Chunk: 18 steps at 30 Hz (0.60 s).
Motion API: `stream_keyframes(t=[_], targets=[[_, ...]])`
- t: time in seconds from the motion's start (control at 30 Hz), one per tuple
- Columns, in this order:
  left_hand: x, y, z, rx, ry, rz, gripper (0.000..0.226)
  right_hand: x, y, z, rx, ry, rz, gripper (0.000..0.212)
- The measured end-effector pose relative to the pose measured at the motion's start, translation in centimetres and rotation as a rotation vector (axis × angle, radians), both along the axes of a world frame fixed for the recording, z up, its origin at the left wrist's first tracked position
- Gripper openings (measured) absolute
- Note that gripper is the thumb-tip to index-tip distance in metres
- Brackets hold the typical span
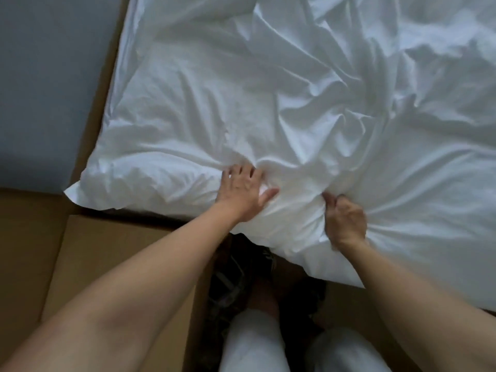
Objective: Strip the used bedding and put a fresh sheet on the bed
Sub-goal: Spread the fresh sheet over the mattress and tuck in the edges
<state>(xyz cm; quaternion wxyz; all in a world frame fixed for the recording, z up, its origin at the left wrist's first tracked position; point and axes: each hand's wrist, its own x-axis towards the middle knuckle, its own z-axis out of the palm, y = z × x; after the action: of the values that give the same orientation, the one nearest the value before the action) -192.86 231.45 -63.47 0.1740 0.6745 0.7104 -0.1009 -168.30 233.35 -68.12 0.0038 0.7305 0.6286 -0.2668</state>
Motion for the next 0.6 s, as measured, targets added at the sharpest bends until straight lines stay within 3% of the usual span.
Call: stream_keyframes(t=[0.1, 0.27, 0.47, 0.6], targets=[[6.1, 0.0, -0.5, -0.017, 0.009, -0.093, 0.084, 3.0, -0.1, -0.3, 0.094, 0.057, 0.070, 0.054], [9.8, 2.2, -1.5, -0.142, 0.062, 0.081, 0.084, 12.5, -0.4, -0.3, 0.174, -0.142, 0.029, 0.056], [9.2, 2.8, -0.7, -0.196, 0.074, -0.022, 0.103, 12.3, -2.4, -0.2, 0.235, -0.013, -0.313, 0.047], [7.8, 0.3, -0.3, -0.128, 0.020, -0.233, 0.124, 12.7, -5.6, -1.4, 0.240, -0.172, -0.425, 0.080]])
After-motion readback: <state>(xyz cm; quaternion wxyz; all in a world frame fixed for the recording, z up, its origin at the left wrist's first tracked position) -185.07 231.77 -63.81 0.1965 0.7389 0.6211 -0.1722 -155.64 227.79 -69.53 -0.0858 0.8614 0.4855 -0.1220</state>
